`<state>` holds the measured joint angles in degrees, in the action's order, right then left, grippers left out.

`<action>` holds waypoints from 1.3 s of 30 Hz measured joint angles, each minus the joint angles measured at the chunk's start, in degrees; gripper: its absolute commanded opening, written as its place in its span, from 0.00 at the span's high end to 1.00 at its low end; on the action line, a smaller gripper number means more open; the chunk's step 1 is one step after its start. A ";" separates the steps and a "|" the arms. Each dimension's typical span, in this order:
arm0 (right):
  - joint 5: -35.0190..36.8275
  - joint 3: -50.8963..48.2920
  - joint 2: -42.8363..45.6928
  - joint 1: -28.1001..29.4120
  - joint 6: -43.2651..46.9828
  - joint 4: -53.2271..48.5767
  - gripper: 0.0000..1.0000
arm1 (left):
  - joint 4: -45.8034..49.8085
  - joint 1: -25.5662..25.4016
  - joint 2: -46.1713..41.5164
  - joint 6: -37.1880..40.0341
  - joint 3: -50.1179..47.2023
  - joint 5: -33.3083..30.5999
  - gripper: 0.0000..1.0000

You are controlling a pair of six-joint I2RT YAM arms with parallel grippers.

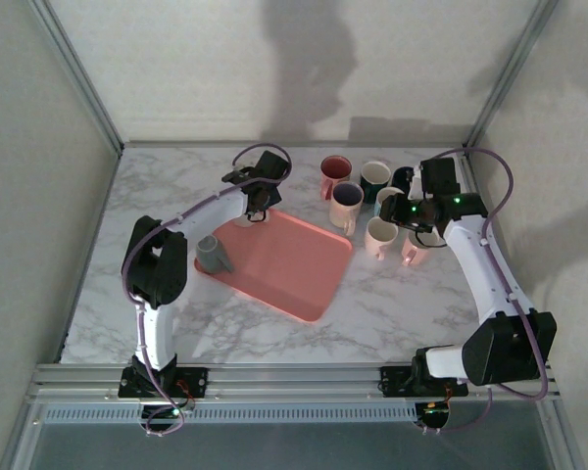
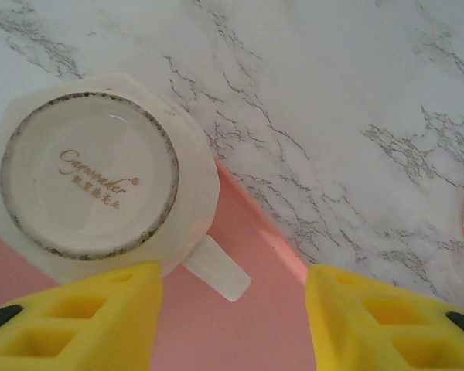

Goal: Turn the mug right side up

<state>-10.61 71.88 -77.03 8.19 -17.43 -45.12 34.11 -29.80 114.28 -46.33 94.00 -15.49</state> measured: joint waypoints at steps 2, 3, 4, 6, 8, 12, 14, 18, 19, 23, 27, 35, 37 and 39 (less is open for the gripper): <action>0.00 0.00 -0.46 0.00 0.15 0.02 0.52 | 0.00 0.00 0.00 -0.02 -0.02 -0.02 0.47; 0.00 0.00 -0.59 0.00 0.15 0.04 0.52 | 0.00 0.00 0.00 -0.02 -0.02 -0.02 0.47; 0.00 0.00 -0.70 0.00 0.15 0.09 0.52 | 0.00 0.00 -0.07 -0.02 -0.02 0.00 0.45; 0.00 0.00 -0.74 0.00 0.15 0.15 0.52 | 0.00 0.00 -0.37 -0.04 -0.09 0.02 0.42; 0.00 0.00 -0.74 0.00 0.13 0.17 0.52 | 0.55 -0.09 -1.22 -0.04 -0.46 -0.02 0.37; 0.02 0.00 -0.74 0.00 0.11 0.26 0.52 | 2.64 -0.11 -3.89 0.42 -0.74 -1.38 0.32; 0.02 0.00 -0.74 0.00 0.02 0.42 0.52 | 3.10 -0.09 -5.53 0.79 -0.74 -1.68 0.32; 0.02 0.00 -0.74 0.00 -0.48 0.61 0.51 | 3.37 -0.11 -7.98 0.61 -1.60 -1.46 0.30; 0.02 0.00 -0.74 0.00 -0.66 0.74 0.51 | 3.34 -0.15 -8.44 0.35 -2.40 -1.51 0.29; 0.02 0.00 -0.74 0.00 -1.22 1.07 0.51 | 3.45 -0.17 -9.31 -0.44 -5.49 -1.40 0.31; 0.02 0.00 -0.74 0.00 -1.38 1.22 0.51 | 2.82 -1.42 -9.31 -2.23 -6.62 0.07 0.38; -0.15 -0.13 -0.74 0.00 -2.27 2.67 0.51 | -0.02 -3.91 -7.93 -6.84 -9.22 3.08 0.46; -0.15 -0.33 -0.74 0.00 -2.60 3.08 0.51 | -0.04 -3.50 -6.69 -7.50 -8.98 3.08 0.46; -0.15 -0.68 -0.74 0.00 -2.73 3.52 0.51 | -0.07 -3.06 -5.25 -7.87 -8.59 3.08 0.47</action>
<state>-10.76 71.20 -77.78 8.19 -20.16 -41.60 34.04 -32.86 109.03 -54.19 85.41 -12.40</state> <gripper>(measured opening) 0.493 0.540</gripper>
